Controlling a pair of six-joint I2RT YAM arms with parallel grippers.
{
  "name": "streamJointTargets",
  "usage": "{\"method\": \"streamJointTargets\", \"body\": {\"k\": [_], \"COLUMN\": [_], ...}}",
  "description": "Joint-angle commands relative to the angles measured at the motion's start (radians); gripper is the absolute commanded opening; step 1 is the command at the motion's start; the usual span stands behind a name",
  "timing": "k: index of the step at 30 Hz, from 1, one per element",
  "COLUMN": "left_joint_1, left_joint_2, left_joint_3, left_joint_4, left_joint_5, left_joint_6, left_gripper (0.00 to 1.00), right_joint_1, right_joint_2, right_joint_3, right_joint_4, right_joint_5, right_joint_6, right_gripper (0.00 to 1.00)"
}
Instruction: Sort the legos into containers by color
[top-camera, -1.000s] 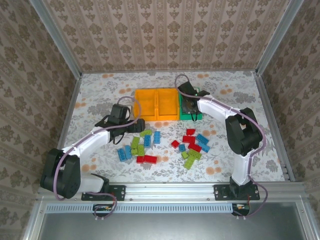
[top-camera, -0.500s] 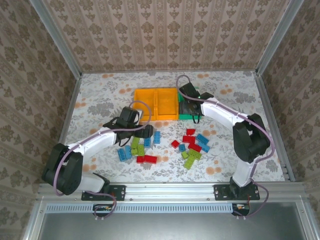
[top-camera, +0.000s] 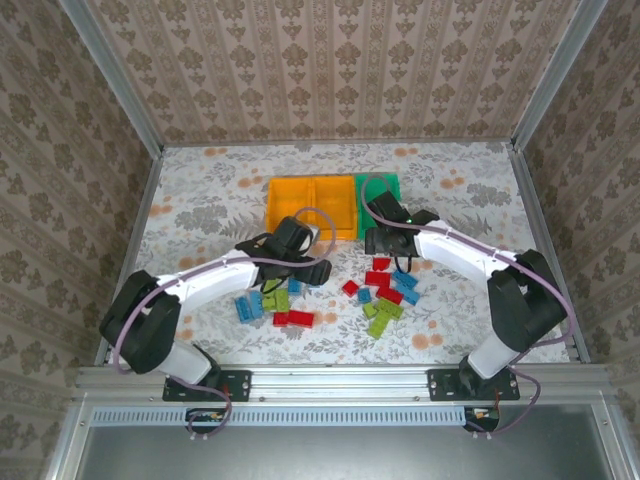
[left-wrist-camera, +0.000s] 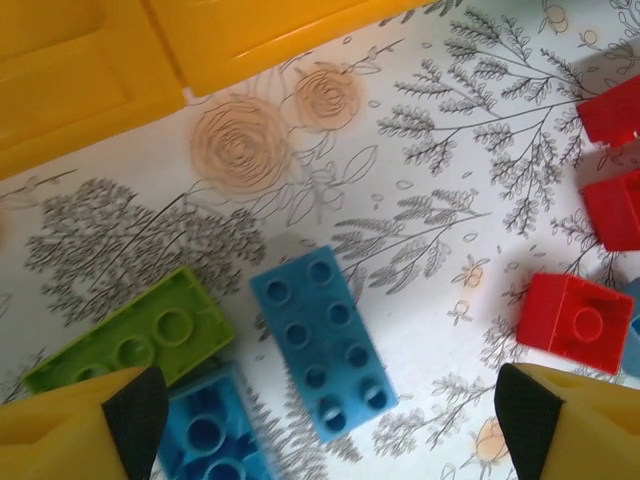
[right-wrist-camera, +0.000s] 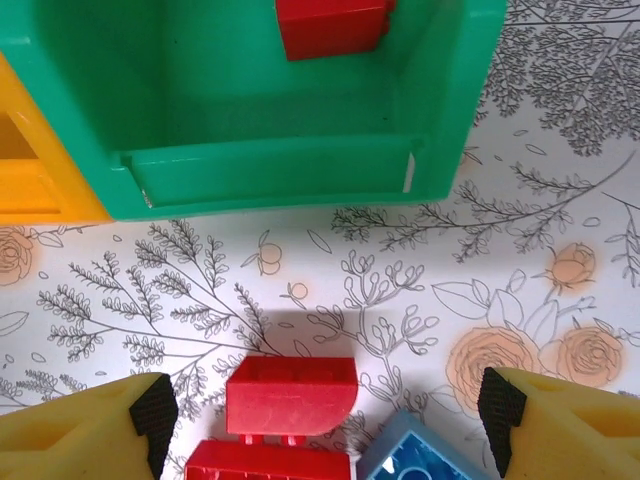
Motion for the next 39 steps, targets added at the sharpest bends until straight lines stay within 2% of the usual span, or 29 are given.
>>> {"method": "streamJointTargets", "body": {"k": [1,5,13,15,22,24,30,36,39], "left_joint_1": [-0.029,-0.039,-0.051,-0.053,-0.058,-0.059,-0.034,0.087,0.165], "left_joint_2": [0.076,0.178,0.275,0.293,0.328,0.323,0.252,0.146,0.127], "left_joint_3": [0.070,0.139,0.195,0.208,0.242,0.249,0.280,0.320,0.341], "left_joint_4": [-0.072,-0.130,-0.129,-0.133,-0.142,-0.140,-0.153,-0.156,-0.140], "left_joint_5": [-0.040,-0.044,-0.046,-0.043,-0.046,-0.049,-0.094,-0.122,-0.101], "left_joint_6": [-0.030,-0.064,-0.078,-0.077,-0.065,-0.062,-0.040,0.018,0.045], "left_gripper": [0.87,0.82,0.68,0.63,0.32,0.26,0.23,0.24,0.25], "right_joint_1": [-0.012,-0.036,-0.095,-0.108,-0.142,-0.144,-0.141,-0.113,-0.106], "right_joint_2": [-0.068,-0.126,-0.253,-0.279,-0.345,-0.350,-0.311,-0.264,-0.239], "right_joint_3": [-0.042,-0.099,-0.196,-0.218,-0.272,-0.284,-0.300,-0.318,-0.324], "right_joint_4": [0.009,0.008,-0.005,-0.008,-0.017,-0.018,-0.032,-0.022,0.012], "right_joint_5": [0.031,0.037,0.035,0.031,0.031,0.031,-0.035,-0.080,-0.098], "right_joint_6": [0.032,0.038,0.040,0.038,0.037,0.037,0.028,0.075,0.073], "right_gripper": [0.83,0.83,0.84,0.85,0.85,0.85,0.84,0.84,0.83]}}
